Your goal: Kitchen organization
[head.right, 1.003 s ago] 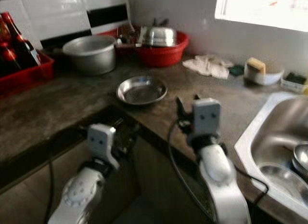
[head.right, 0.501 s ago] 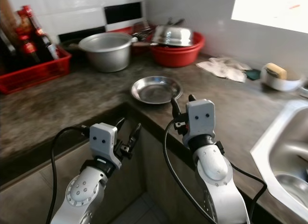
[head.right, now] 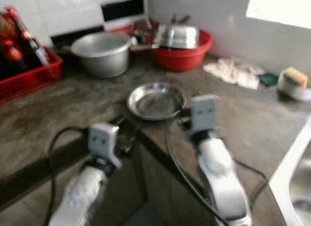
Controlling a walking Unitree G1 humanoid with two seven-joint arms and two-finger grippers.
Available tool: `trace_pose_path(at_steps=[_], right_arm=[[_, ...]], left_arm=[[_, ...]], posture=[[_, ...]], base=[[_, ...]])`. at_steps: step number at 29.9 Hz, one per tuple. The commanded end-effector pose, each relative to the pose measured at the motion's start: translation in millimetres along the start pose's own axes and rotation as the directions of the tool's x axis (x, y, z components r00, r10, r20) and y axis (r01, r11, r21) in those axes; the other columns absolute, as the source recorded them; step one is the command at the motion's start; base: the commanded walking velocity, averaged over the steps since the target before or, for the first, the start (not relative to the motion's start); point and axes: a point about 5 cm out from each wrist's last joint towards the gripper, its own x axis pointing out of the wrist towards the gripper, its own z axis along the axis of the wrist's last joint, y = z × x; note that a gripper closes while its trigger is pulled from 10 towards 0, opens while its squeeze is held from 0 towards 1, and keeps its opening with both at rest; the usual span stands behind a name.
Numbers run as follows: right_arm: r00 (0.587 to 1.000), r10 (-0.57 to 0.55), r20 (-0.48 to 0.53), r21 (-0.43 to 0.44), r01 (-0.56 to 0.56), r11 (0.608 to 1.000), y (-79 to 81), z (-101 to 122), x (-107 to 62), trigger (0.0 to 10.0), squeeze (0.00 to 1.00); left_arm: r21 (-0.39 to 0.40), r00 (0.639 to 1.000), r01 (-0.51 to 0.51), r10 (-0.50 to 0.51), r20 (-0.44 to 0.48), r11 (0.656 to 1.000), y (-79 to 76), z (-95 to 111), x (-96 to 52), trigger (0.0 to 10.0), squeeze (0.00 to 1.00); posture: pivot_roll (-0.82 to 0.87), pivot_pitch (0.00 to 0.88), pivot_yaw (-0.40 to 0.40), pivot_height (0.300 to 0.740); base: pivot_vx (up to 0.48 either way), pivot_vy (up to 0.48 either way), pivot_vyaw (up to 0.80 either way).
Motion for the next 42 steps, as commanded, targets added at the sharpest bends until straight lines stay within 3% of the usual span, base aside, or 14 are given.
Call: trace_pose_path(at_steps=[1, 3, 7, 8, 9, 10, 16, 17, 18, 22, 24, 33, 37, 42], right_arm=[[1.0, -0.012, -0.016, 0.008, 0.012, 1.0, -5.2, -1.5, 1.2, 10.0, 0.0], [1.0, -0.013, -0.02, 0.007, 0.014, 1.0, -6.0, -1.4, 3.0, 10.0, 0.0], [0.992, -0.005, -0.123, -0.003, 0.004, 1.0, -8.6, -9.8, 16.0, 10.0, 0.0], [0.991, -0.002, -0.133, -0.001, 0.002, 1.0, -9.0, -10.8, 18.7, 10.0, 0.45], [0.99, 0.0, -0.138, 0.001, 0.0, 1.0, -9.3, -11.2, 20.6, 10.0, 0.45], [0.988, 0.007, -0.155, 0.007, -0.006, 1.0, -9.5, -13.1, 24.2, 10.0, 1.0], [0.967, -0.03, -0.254, 0.006, 0.033, 0.999, -17.2, -19.4, 45.2, 10.0, 1.0], [0.95, -0.091, -0.298, -0.018, 0.09, 0.996, -22.8, -20.0, 55.1, 10.0, 0.89], [0.945, -0.113, -0.308, -0.025, 0.111, 0.994, -24.8, -19.5, 58.3, 10.0, 0.02], [0.938, -0.089, -0.335, -0.021, 0.087, 0.996, -30.2, -14.6, 70.6, 10.0, 0.0], [0.896, -0.09, -0.436, 0.069, 0.133, 0.989, -35.6, -21.0, 78.3, 10.0, 0.0], [0.844, -0.085, -0.529, 0.053, 0.133, 0.99, -37.2, -28.5, 87.5, 10.0, 0.0], [0.803, -0.064, -0.592, 0.062, 0.125, 0.99, -34.5, -35.9, 89.1, 10.0, 0.0], [0.777, -0.027, -0.629, 0.119, 0.13, 0.984, -30.7, -40.1, 91.2, 10.0, 0.0]], left_arm=[[-0.007, 1.0, 0.013, -0.013, 0.004, 1.0, -4.6, 1.6, -1.5, 10.0, 0.0], [-0.002, 1.0, 0.014, -0.014, 0.007, 1.0, -4.8, 2.0, -1.4, 10.0, 0.0], [-0.008, 1.0, 0.012, -0.012, -0.001, 1.0, -5.4, 0.9, -1.5, 10.0, 0.0], [-0.011, 1.0, 0.014, -0.014, -0.002, 1.0, -5.9, 0.8, -1.5, 10.0, 0.0], [-0.013, 1.0, 0.016, -0.016, -0.002, 1.0, -6.2, 0.8, -1.5, 10.0, 0.0], [-0.013, 1.0, 0.019, -0.019, -0.004, 1.0, -6.9, 0.5, -1.6, 10.0, 0.0], [-0.013, 1.0, 0.023, -0.023, -0.011, 1.0, -8.6, 0.0, -3.1, 10.0, 0.0], [-0.016, 1.0, 0.023, -0.023, -0.014, 1.0, -8.6, -0.3, -3.7, 10.0, 0.0], [-0.017, 1.0, 0.024, -0.024, -0.016, 1.0, -8.8, -0.6, -4.0, 10.0, 0.0], [-0.019, 0.999, 0.027, -0.027, -0.021, 0.999, -9.7, -1.5, -4.4, 10.0, 0.0], [-0.021, 0.999, 0.035, -0.035, -0.023, 0.999, -11.5, -1.8, -4.0, 10.0, 0.0], [-0.018, 0.999, 0.035, -0.035, -0.024, 0.999, -11.6, -1.9, -3.5, 10.0, 0.0], [-0.019, 0.999, 0.034, -0.034, -0.027, 0.999, -12.0, -2.6, -3.8, 10.0, 0.0], [-0.02, 0.999, 0.033, -0.033, -0.025, 0.999, -12.1, -2.4, -2.9, 10.0, 0.0]], posture=[[0.08, 0.04, -0.029, 0.74], [0.08, 0.04, -0.029, 0.74], [0.07, 0.047, -0.029, 0.74], [0.07, 0.049, -0.033, 0.74], [0.08, 0.05, -0.035, 0.74], [0.08, 0.053, -0.036, 0.74], [0.09, 0.062, -0.04, 0.74], [0.09, 0.063, -0.042, 0.74], [0.09, 0.064, -0.043, 0.74], [0.09, 0.065, -0.042, 0.74], [0.09, 0.065, -0.044, 0.74], [0.09, 0.067, -0.048, 0.74], [0.09, 0.066, -0.049, 0.74], [0.09, 0.067, -0.052, 0.74]], base=[[0.0, 0.0, 0.0], [0.0, 0.0, 0.0], [0.0, 0.0, 0.0], [0.0, 0.0, 0.0], [0.0, 0.0, 0.0], [0.0, 0.0, 0.0], [0.0, 0.0, 0.0], [0.0, 0.0, 0.0], [0.0, 0.0, 0.0], [0.0, 0.0, 0.0], [0.0, 0.0, 0.0], [0.0, 0.0, 0.0], [0.0, 0.0, 0.0], [0.0, 0.0, 0.0]])
